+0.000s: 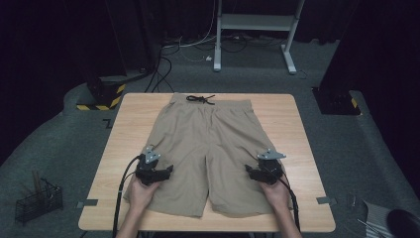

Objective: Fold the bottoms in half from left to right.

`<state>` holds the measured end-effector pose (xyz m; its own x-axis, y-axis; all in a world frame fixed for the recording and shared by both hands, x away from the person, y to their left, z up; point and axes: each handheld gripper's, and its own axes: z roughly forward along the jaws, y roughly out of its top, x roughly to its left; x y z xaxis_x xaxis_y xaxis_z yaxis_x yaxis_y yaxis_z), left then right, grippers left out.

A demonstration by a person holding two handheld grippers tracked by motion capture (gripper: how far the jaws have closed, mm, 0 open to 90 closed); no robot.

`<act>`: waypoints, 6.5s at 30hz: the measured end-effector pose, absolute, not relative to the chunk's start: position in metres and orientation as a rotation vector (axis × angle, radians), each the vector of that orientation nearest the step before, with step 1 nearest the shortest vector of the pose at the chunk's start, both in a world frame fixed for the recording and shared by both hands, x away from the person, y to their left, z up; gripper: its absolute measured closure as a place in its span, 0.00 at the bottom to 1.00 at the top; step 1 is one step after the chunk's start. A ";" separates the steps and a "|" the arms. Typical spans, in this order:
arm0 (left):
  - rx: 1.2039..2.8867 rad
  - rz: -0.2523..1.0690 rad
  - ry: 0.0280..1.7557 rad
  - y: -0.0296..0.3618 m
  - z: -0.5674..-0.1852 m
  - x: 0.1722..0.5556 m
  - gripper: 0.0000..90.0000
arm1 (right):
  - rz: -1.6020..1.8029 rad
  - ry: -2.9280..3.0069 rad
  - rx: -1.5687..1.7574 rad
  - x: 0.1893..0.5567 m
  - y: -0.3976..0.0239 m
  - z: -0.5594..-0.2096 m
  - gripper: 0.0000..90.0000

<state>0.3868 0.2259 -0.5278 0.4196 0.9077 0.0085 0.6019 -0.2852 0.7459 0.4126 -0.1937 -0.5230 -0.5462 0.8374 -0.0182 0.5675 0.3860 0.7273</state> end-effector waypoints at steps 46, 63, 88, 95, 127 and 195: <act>2.003 0.567 1.260 0.223 -0.528 0.371 0.30 | 0.960 2.233 1.248 0.393 -0.191 -0.523 0.44; 2.006 0.563 1.238 0.223 -0.528 0.360 0.33 | 0.957 2.234 1.257 0.378 -0.189 -0.523 0.44; 2.014 0.559 1.216 0.218 -0.528 0.318 0.36 | 0.970 2.264 1.210 0.334 -0.186 -0.523 0.45; 2.014 0.551 1.208 0.214 -0.528 0.298 0.36 | 0.984 2.287 1.171 0.311 -0.183 -0.523 0.46; 1.945 0.454 1.236 0.213 -0.498 0.363 0.32 | 1.123 2.192 1.186 0.385 -0.179 -0.485 0.49; 2.000 0.581 1.248 0.183 -0.527 0.321 0.32 | 0.983 2.266 1.184 0.336 -0.164 -0.523 0.49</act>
<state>0.3205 0.1829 -0.5274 0.4356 0.9001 0.0096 0.5871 -0.2921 0.7550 0.3357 -0.1635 -0.5234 -0.5612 0.8273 -0.0261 0.5462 0.3938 0.7393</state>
